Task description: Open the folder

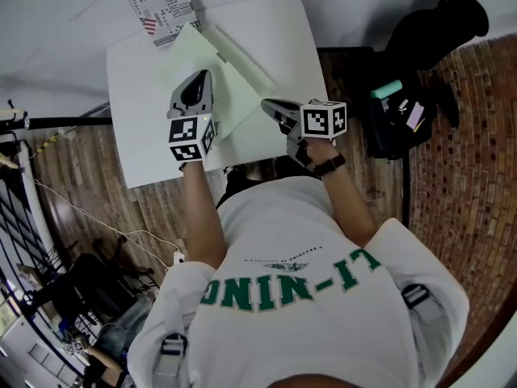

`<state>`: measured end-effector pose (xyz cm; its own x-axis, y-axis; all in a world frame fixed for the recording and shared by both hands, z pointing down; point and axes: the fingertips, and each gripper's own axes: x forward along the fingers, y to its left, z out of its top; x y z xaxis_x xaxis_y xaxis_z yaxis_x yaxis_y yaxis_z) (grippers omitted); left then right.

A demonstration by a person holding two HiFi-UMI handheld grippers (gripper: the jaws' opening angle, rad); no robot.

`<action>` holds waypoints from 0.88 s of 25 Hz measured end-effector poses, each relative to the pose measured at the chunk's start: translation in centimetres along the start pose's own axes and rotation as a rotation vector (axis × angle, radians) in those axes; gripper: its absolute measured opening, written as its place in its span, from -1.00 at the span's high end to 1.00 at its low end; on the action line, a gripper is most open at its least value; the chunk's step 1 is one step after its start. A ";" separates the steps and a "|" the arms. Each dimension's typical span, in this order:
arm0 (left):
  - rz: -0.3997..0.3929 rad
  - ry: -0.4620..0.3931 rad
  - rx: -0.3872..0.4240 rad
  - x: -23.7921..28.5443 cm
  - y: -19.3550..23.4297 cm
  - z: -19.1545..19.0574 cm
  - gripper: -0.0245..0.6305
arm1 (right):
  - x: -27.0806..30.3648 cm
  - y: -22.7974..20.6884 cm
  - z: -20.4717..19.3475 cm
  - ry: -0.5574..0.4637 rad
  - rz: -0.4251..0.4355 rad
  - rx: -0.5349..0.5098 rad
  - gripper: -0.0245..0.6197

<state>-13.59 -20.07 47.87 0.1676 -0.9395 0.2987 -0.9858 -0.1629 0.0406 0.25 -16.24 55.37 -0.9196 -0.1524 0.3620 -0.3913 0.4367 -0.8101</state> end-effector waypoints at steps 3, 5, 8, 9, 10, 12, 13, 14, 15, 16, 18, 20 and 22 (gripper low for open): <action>0.008 -0.009 -0.009 -0.3 0.4 0.3 0.88 | 0.2 1.0 0.3 0.016 0.028 -0.031 0.89; 0.023 -0.022 -0.022 -0.7 1.0 0.6 0.88 | 0.5 2.1 0.4 0.036 0.058 -0.057 0.88; 0.059 -0.054 -0.044 -1.8 2.4 1.4 0.88 | 1.1 4.1 0.0 0.085 0.112 -0.115 0.88; 0.076 -0.065 -0.049 -2.3 2.9 1.8 0.88 | 1.3 4.9 -0.1 0.105 0.134 -0.133 0.88; 0.095 -0.076 -0.053 -2.9 3.5 2.1 0.88 | 1.6 5.7 -0.4 0.127 0.154 -0.155 0.88; 0.138 -0.097 -0.056 -4.2 4.7 2.8 0.88 | 2.1 7.1 -1.0 0.182 0.181 -0.214 0.88; 0.161 -0.106 -0.056 -5.0 5.3 3.1 0.88 | 2.5 7.8 -1.4 0.211 0.193 -0.242 0.88; 0.185 -0.115 -0.056 -5.9 5.9 3.4 0.88 | 2.8 8.6 -1.9 0.237 0.208 -0.264 0.88; 0.210 -0.123 -0.057 -6.8 6.6 3.6 0.88 | 3.1 9.3 -2.3 0.260 0.228 -0.277 0.88; 0.237 -0.130 -0.057 -7.8 7.3 3.8 0.88 | 3.5 10.1 -2.8 0.283 0.249 -0.286 0.88; 0.296 -0.146 -0.060 -9.9 8.8 4.1 0.88 | 4.3 11.6 -3.7 0.331 0.290 -0.306 0.88; 0.362 -0.157 -0.065 -12.4 10.2 4.0 0.88 | 5.3 13.1 -4.5 0.384 0.328 -0.337 0.88; 0.425 -0.161 -0.073 -14.9 11.7 3.6 0.88 | 6.3 14.7 -5.3 0.429 0.361 -0.379 0.88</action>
<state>-27.58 -9.08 40.47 -0.2578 -0.9542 0.1517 -0.9647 0.2631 0.0153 -11.15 -6.06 48.20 -0.8648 0.3924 0.3134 0.0487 0.6867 -0.7253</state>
